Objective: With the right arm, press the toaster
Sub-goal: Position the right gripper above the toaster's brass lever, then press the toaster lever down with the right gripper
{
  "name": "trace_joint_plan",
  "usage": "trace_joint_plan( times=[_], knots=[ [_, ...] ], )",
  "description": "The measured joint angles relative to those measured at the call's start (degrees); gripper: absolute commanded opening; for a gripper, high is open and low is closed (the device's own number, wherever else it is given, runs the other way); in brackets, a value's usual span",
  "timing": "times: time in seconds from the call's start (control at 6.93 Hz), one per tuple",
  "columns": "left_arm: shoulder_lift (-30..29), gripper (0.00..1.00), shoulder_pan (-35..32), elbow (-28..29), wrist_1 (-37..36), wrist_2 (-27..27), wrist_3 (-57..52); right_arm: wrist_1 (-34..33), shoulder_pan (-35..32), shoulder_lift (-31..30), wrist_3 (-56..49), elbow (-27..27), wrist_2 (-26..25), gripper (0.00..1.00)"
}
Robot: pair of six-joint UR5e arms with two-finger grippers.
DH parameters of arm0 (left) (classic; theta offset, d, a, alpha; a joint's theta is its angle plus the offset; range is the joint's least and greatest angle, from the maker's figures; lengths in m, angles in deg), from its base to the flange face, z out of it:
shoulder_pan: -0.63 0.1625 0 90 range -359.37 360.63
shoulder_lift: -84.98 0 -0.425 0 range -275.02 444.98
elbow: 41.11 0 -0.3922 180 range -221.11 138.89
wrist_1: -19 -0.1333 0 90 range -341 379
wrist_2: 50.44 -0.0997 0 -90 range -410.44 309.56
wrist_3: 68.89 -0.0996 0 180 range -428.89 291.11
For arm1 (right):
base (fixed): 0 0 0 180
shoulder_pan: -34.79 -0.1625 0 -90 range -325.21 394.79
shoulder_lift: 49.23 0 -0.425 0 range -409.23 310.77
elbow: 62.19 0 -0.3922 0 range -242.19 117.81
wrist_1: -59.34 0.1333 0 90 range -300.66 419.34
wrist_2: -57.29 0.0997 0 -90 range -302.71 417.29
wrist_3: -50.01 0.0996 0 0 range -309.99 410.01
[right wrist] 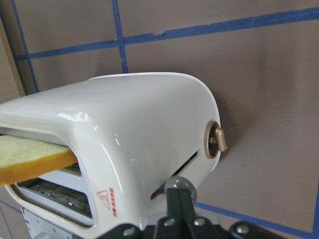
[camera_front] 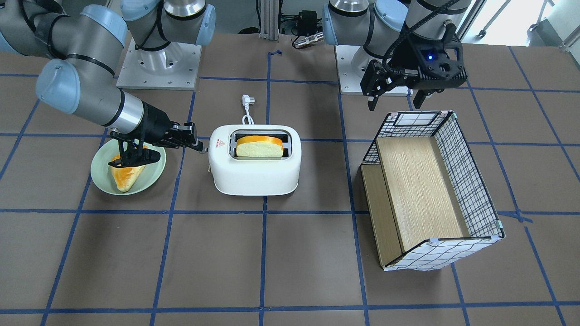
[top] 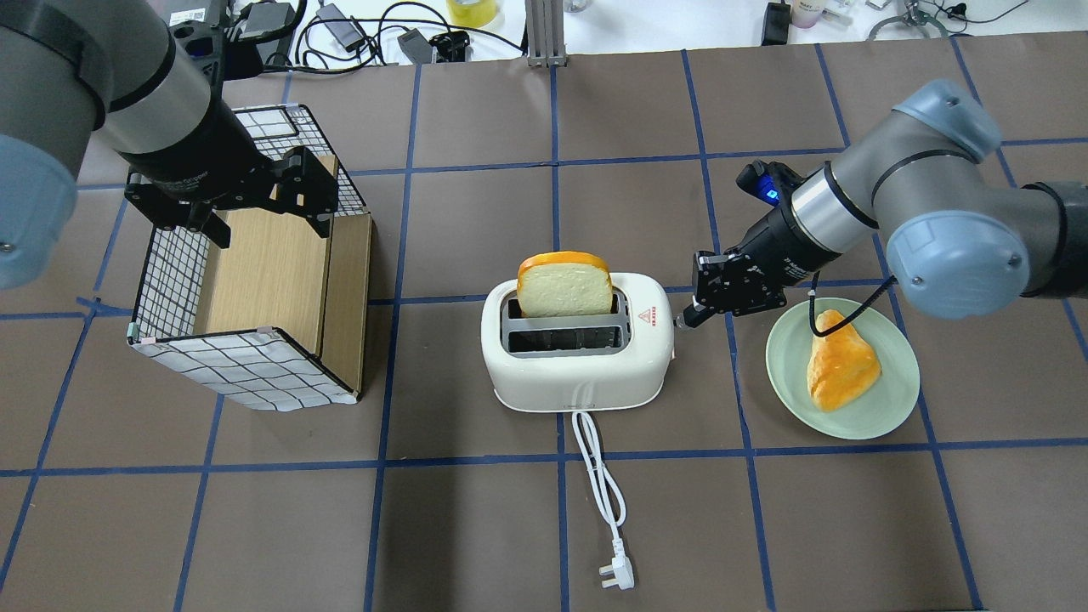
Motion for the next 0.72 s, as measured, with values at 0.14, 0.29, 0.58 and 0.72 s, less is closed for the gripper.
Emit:
trace_joint_plan(
  times=[0.14,0.29,0.58,0.72],
  knots=[
    [0.00,1.00,0.00,0.00,0.00,0.02,0.00,-0.45,-0.02,0.12,0.00,0.04,0.01,0.00],
    [0.00,1.00,0.00,0.00,0.00,0.00,0.00,-1.27,-0.06,0.32,0.00,0.23,0.01,0.00],
    [0.00,1.00,0.00,0.00,0.00,0.02,0.00,-5.03,-0.09,0.75,0.00,2.40,-0.05,0.00],
    [0.00,1.00,0.00,0.00,0.00,0.00,0.00,-6.75,-0.10,0.92,0.00,3.47,-0.07,0.00]
  ],
)
